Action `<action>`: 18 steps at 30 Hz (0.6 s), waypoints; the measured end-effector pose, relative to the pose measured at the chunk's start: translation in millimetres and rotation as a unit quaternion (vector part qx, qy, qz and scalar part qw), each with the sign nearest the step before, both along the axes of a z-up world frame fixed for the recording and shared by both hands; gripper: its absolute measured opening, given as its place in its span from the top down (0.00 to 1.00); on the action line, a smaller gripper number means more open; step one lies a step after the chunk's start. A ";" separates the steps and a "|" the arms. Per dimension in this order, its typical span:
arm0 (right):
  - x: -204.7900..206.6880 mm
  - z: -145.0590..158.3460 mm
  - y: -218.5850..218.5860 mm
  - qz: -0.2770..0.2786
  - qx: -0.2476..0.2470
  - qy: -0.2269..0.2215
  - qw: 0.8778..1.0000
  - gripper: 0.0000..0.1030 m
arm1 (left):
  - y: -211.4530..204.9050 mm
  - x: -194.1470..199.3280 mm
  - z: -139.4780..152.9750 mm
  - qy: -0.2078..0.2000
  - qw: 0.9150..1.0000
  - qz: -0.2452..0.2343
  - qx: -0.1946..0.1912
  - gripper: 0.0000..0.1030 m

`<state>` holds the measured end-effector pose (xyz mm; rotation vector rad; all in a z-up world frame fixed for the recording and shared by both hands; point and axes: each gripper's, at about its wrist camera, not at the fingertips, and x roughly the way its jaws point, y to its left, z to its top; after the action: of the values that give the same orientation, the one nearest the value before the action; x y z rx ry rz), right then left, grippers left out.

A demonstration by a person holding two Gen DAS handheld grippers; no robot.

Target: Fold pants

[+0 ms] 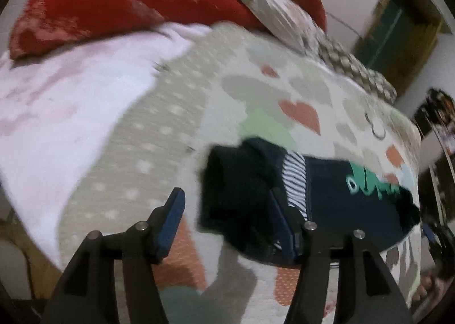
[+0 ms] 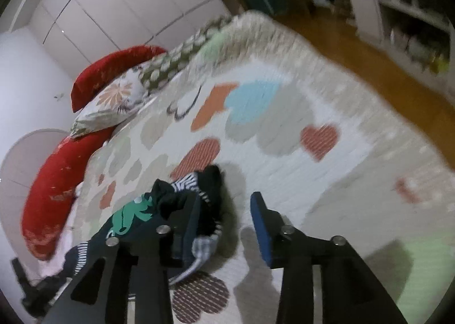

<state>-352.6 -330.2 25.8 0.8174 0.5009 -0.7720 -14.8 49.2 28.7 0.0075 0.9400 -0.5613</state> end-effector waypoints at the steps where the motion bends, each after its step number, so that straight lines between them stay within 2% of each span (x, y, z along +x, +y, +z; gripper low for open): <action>1: -5.0 4.9 4.3 -0.002 -0.010 0.001 1.000 0.53 | 6.1 -1.7 3.7 0.001 1.000 0.002 -0.009 0.40; 3: -8.3 13.4 17.6 0.006 -0.026 -0.011 1.000 0.46 | 13.9 -6.8 7.3 0.015 1.000 -0.002 -0.025 0.37; 5: -6.5 14.5 31.1 0.033 -0.027 -0.037 0.998 0.45 | 14.6 -12.5 6.5 0.035 0.999 -0.011 -0.035 0.37; 8: 3.6 7.7 47.7 0.071 -0.008 -0.049 0.996 0.45 | 5.0 -23.6 -2.5 0.084 0.995 -0.037 -0.049 0.37; 10: 12.7 0.4 56.3 0.090 0.015 -0.054 0.994 0.45 | -3.0 -30.3 -9.8 0.101 0.992 -0.054 -0.045 0.37; 13: 23.4 -11.3 69.6 0.119 0.043 -0.063 0.990 0.45 | -20.1 -39.9 -22.8 0.138 0.987 -0.070 -0.037 0.37; 16: 32.1 -22.2 80.3 0.141 0.057 -0.057 0.987 0.45 | -37.3 -44.5 -39.0 0.183 0.979 -0.086 -0.039 0.37; 18: 34.5 -28.2 83.9 0.150 0.065 -0.060 0.985 0.45 | -48.1 -45.0 -45.6 0.201 0.974 -0.093 -0.047 0.42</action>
<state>-318.2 -246.2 -2.4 0.8793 0.5554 -0.4131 -59.8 1.1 -16.8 -0.1070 1.3142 -0.7988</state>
